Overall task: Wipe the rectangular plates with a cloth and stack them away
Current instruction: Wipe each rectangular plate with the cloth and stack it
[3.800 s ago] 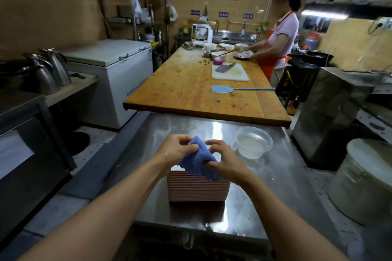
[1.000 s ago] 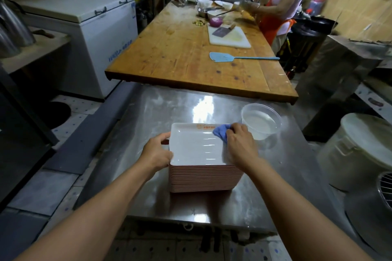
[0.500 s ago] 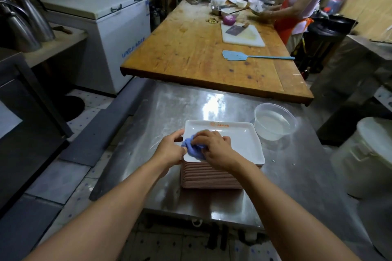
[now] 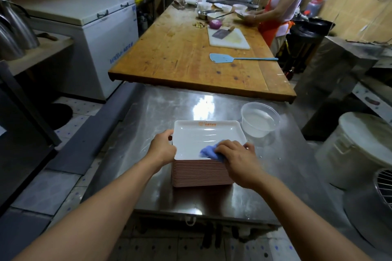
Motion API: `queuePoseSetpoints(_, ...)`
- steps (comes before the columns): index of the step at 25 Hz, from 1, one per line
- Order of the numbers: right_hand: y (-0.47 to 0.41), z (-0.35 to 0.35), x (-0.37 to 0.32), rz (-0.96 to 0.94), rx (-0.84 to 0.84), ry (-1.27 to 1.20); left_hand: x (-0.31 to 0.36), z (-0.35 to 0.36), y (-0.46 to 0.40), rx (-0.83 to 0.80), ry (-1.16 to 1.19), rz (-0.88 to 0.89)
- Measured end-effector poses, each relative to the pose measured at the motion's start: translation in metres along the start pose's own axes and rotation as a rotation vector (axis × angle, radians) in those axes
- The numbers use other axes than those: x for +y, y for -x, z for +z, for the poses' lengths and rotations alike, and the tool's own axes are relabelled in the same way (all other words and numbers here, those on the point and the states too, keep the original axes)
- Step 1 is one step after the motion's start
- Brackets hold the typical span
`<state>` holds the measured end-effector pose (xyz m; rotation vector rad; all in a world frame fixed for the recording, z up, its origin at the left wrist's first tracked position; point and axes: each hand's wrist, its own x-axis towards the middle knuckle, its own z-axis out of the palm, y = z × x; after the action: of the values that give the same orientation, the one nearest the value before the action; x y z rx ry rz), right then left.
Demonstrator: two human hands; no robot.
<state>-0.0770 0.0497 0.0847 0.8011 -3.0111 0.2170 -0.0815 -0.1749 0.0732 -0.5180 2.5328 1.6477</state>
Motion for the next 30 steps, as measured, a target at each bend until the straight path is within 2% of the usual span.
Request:
queuePoseSetpoints(2,0.016,-0.006,0.019,0.084,0.030,0.074,-0.001,0.005,-0.001,0.029,-0.083,0.024)
queuePoseSetpoints(7,0.020,-0.008,0.020,0.106,0.035,0.204,0.001,0.009,0.000,0.092,-0.312,0.018)
queuePoseSetpoints(9,0.018,-0.013,0.021,0.111,0.036,0.152,0.004,0.011,0.007,0.182,-0.517,0.063)
queuePoseSetpoints(11,0.022,-0.021,0.025,0.181,0.115,-0.028,0.008,0.018,0.018,0.267,-0.641,0.230)
queuePoseSetpoints(14,0.031,-0.030,0.034,0.325,0.311,-0.277,0.020,0.036,0.032,0.175,-0.700,0.485)
queuePoseSetpoints(16,0.034,-0.031,0.041,0.357,0.342,-0.326,0.026,0.050,0.035,0.068,-0.780,0.501)
queuePoseSetpoints(18,0.037,-0.029,0.046,0.369,0.349,-0.357,0.028,0.061,0.036,0.042,-0.889,0.528)
queuePoseSetpoints(21,0.041,-0.026,0.052,0.404,0.383,-0.416,0.027,0.066,0.038,0.089,-0.921,0.569)
queuePoseSetpoints(24,0.042,-0.029,0.057,0.420,0.422,-0.477,0.032,0.061,0.040,0.114,-0.873,0.574)
queuePoseSetpoints(30,0.041,-0.036,0.059,0.472,0.443,-0.563,0.049,0.056,0.048,0.224,-0.782,0.697)
